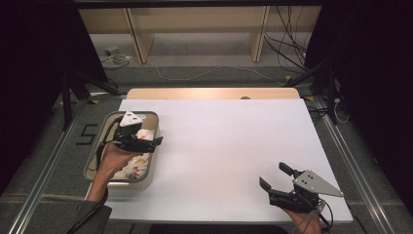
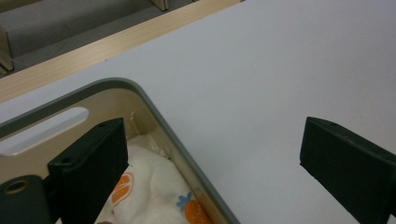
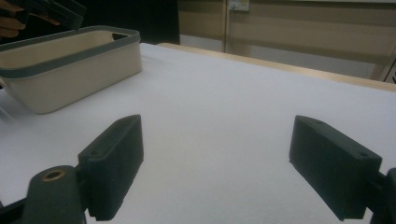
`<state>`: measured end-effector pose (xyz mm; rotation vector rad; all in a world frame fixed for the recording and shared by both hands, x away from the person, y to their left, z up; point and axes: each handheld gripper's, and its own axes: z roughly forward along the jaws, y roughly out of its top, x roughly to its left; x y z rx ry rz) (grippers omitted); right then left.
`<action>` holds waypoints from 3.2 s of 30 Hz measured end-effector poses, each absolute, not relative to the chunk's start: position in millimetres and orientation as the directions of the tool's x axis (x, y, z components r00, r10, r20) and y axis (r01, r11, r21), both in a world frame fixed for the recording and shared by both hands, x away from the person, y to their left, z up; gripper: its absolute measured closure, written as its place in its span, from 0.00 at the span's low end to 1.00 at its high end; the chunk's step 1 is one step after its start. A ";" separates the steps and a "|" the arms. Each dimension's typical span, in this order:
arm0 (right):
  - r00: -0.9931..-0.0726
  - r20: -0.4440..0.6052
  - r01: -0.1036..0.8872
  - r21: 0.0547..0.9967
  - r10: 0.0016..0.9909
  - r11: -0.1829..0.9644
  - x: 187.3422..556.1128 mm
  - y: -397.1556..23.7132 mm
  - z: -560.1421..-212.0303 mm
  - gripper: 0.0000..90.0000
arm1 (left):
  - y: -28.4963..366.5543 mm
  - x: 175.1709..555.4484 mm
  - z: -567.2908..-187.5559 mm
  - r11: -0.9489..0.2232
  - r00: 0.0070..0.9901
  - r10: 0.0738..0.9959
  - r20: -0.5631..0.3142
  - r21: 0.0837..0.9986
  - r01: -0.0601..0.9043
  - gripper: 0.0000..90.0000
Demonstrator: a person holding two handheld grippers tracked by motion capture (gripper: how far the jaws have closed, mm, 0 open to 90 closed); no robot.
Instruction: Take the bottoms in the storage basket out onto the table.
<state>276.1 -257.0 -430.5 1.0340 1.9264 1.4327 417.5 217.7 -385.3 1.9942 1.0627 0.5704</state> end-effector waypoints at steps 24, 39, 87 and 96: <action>-0.569 0.032 0.273 0.950 0.822 0.153 275.8 -257.7 -430.7 0.21 | 244.8 432.1 -406.3 -0.347 0.452 0.891 0.044 0.706 0.617 0.10; -0.570 0.031 0.277 0.948 0.821 0.157 276.0 -257.5 -431.1 0.21 | 249.7 442.1 -423.3 -0.319 0.410 0.912 -0.001 0.626 0.712 0.11; -0.589 0.023 0.295 0.936 0.808 0.189 277.2 -252.5 -434.1 0.21 | 240.6 464.8 -466.4 -0.353 0.380 0.925 -0.017 0.339 0.872 0.08; -0.585 0.019 0.294 0.937 0.811 0.190 277.6 -252.3 -434.8 0.21 | 241.4 463.0 -466.7 -0.344 0.382 0.923 -0.047 0.344 0.874 0.20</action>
